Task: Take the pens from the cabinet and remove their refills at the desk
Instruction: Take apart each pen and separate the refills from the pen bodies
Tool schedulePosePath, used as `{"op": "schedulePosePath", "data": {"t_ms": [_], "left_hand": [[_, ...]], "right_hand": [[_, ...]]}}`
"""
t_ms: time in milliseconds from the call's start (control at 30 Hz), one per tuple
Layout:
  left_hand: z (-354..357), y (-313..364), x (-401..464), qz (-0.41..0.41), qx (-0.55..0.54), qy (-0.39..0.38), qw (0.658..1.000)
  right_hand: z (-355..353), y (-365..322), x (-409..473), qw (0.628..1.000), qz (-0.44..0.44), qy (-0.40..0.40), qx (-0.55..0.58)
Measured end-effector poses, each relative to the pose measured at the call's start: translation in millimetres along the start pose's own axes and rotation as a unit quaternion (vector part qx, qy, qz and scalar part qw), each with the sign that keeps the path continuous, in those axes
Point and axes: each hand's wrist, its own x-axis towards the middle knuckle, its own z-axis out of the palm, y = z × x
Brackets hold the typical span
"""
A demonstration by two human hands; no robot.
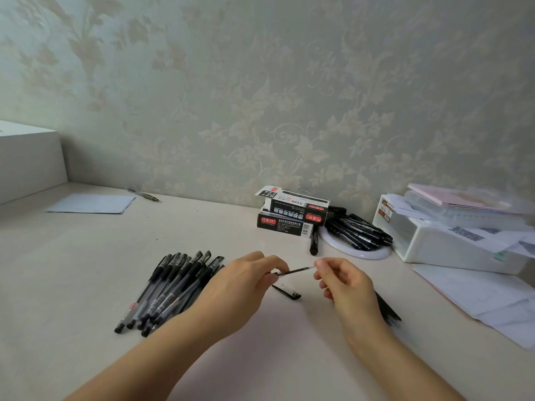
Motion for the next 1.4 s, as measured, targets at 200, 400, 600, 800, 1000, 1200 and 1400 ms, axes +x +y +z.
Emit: {"op": "schedulePosePath", "data": {"t_ms": [200,400,600,800,1000,1200,1400], "left_hand": [[-1,-1,-2,-0.028,0.008,0.008,1.0],[-1,-1,-2,-0.034,0.007,0.005,0.999],[1,-3,-1,-0.031,0.001,0.022,0.999],[2,1,0,0.012,-0.044,0.041,0.998],[5,2,1,0.045,-0.052,0.037,0.997],[4,-3,1,0.027,-0.014,0.047,0.998],[2,-10,2,-0.02,0.008,0.067,0.998]], "right_hand": [[-3,0,-1,0.959,-0.129,-0.045,-0.247],[0,3,-3,0.909,-0.177,-0.111,-0.362],[0,-3,-5,0.933,-0.163,-0.064,-0.313],[9,-18,-14,0.994,0.013,-0.108,-0.009],[10,-17,-13,0.981,0.113,-0.088,0.128],[4,-22,-2,0.964,0.075,0.033,0.253],[-29,-21,14,0.981,-0.089,0.129,-0.118]]}}
